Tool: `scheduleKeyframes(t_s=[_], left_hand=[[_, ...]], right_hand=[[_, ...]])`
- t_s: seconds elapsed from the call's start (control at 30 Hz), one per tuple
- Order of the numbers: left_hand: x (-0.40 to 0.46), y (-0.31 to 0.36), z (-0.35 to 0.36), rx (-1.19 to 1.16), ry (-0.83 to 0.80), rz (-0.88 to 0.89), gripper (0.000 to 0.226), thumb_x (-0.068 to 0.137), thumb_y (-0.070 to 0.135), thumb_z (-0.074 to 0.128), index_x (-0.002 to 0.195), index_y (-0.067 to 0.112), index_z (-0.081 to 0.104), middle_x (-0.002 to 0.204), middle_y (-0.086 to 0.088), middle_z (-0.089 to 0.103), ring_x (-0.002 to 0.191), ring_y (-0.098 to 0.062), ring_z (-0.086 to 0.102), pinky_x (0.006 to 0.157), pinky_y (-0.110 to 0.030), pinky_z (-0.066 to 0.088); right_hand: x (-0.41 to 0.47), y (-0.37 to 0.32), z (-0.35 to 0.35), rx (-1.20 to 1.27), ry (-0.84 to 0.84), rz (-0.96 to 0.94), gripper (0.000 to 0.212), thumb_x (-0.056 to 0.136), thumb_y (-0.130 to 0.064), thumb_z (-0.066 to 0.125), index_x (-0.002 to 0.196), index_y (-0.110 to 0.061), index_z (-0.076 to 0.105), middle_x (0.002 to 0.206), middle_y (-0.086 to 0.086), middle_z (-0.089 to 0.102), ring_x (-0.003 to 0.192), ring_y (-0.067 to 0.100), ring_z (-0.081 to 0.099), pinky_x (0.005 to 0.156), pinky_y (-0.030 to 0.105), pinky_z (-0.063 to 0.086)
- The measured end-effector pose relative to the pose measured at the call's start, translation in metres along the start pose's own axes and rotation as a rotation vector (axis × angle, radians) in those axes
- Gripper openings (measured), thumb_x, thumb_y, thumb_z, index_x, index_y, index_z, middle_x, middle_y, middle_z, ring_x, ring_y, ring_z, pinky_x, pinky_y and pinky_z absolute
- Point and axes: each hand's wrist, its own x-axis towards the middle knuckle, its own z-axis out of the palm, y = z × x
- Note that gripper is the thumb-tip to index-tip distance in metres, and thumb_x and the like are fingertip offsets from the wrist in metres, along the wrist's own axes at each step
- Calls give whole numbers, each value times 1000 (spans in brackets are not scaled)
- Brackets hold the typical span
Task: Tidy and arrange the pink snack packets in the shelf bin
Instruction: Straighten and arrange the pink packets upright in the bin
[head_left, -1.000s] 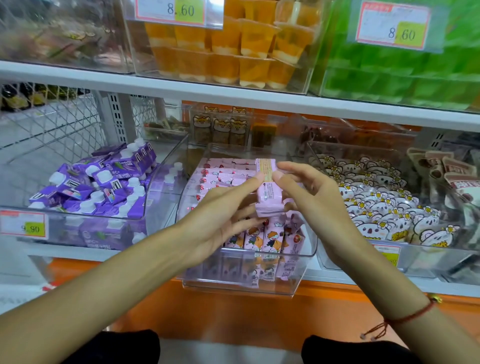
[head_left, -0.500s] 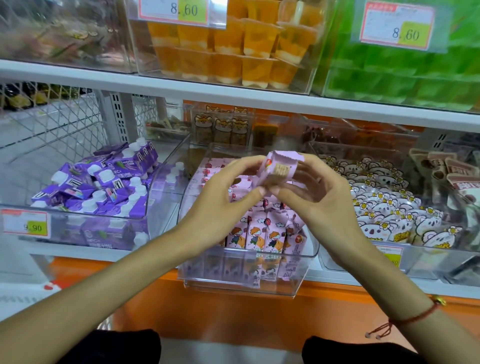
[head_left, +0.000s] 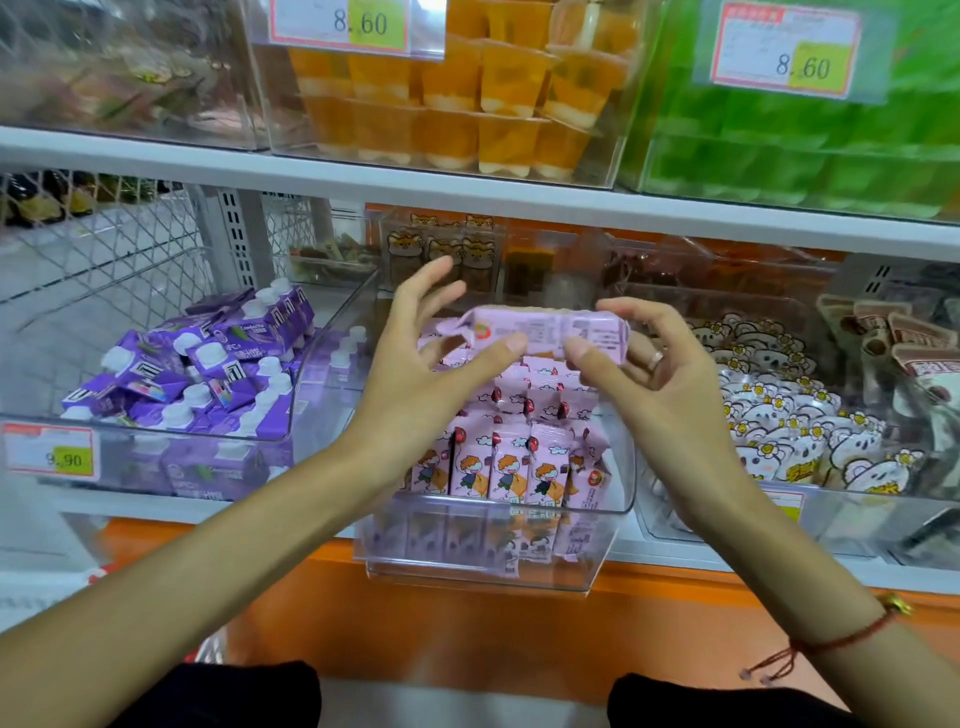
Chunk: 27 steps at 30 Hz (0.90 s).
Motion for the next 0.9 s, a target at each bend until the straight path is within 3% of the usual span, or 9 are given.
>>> scheduleKeyframes(t_s=[0.1,0.17,0.27,0.33,0.4,0.47,0.67,0.9], left_hand=[[1,0,-1,177,-91,125,46,80,16,74,119,34,58,121,10,62,105,1,61,78,-8,48],[2,-1,0,252,-68,201,38,81,13,74,112,33,62,110,11,68,97,-3,65,79,-10,48],[12,-3,-3,311,53,274,32,80,15,75,106,32,64,99,22,67,88,5,62,77,-8,47],[25,-7,-4,324,132,257,29,80,17,76,104,28,63,100,23,65,88,6,62,75,-10,50],[40,-13,0,354,150,211,28,80,20,77,102,26,62,99,20,66,90,1,64,74,-16,53],[55,-21,9,437,110,185,27,79,23,77,101,26,62,95,18,65,89,-5,64,73,-20,55],[76,-45,30,809,-22,171,29,81,27,75,108,18,66,108,1,67,88,-11,60,67,-17,45],[101,-20,28,1049,-303,251,39,83,31,72,121,26,62,113,0,67,97,-17,63,88,-39,52]], right_hand=[[5,4,-6,139,72,133,42,83,-27,68,119,-11,54,92,0,75,87,10,71,71,17,54],[7,6,-9,128,89,159,39,86,-29,65,118,-11,55,83,-5,74,81,7,69,69,18,54],[9,12,-18,-36,112,183,35,89,-35,61,119,-21,52,83,-8,70,84,2,64,82,27,53],[11,16,-26,-153,126,191,34,90,-28,61,121,-22,48,87,-10,63,76,-9,58,81,29,50],[12,20,-30,-255,78,218,37,92,-20,61,125,-18,46,90,-7,59,66,-12,52,72,16,47],[11,26,-31,-351,-20,263,38,93,-18,59,129,-16,46,94,-7,56,71,-7,52,60,5,41],[5,31,-29,-470,-152,218,24,98,-21,50,120,-28,46,99,-18,53,78,3,58,65,15,47],[5,35,-32,-460,-169,210,27,96,-25,52,123,-30,47,108,-11,56,79,8,62,68,21,49]])
